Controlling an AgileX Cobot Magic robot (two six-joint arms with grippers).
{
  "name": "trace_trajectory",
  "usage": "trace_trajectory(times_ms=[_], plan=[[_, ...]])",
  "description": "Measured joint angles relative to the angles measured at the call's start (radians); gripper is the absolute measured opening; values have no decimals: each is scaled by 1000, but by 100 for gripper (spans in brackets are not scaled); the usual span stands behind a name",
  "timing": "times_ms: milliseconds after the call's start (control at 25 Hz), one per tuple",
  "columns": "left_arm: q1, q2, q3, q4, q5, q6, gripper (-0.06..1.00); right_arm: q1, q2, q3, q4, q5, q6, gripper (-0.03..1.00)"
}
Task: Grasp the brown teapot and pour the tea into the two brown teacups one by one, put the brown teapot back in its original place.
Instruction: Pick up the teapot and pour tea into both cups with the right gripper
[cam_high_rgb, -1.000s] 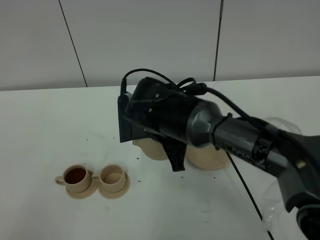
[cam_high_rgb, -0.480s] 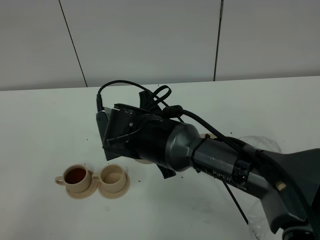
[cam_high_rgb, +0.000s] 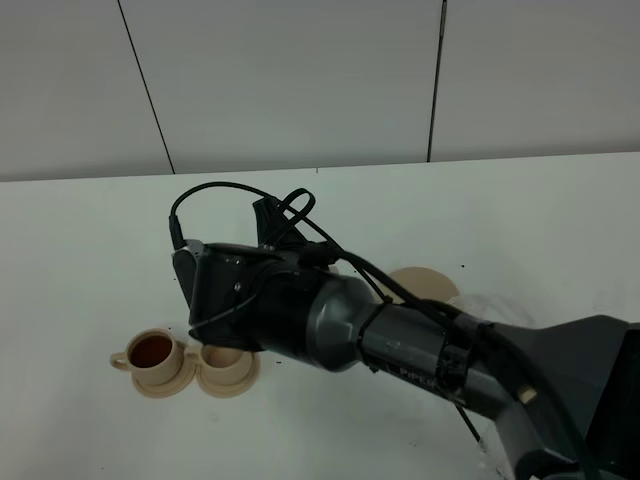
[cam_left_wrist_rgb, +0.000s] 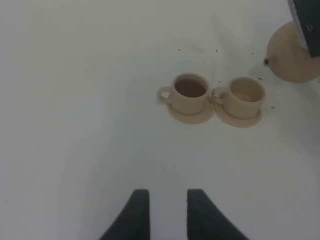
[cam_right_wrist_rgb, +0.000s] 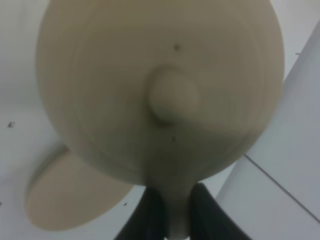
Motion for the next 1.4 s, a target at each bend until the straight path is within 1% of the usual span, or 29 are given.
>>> trace_trajectory(times_ms=[200,600,1040,1400], plan=[[0,0,0,0,0,0,25,17,17,0,-49,-4,0,10],[0,0,0,0,0,0,25,19,28,0,-83,-9,0,10],[0,0,0,0,0,0,25,29,28,0,-94,-34,-2,10],[0,0,0,0,0,0,25,38,28,0,-98,-31,-25,10]])
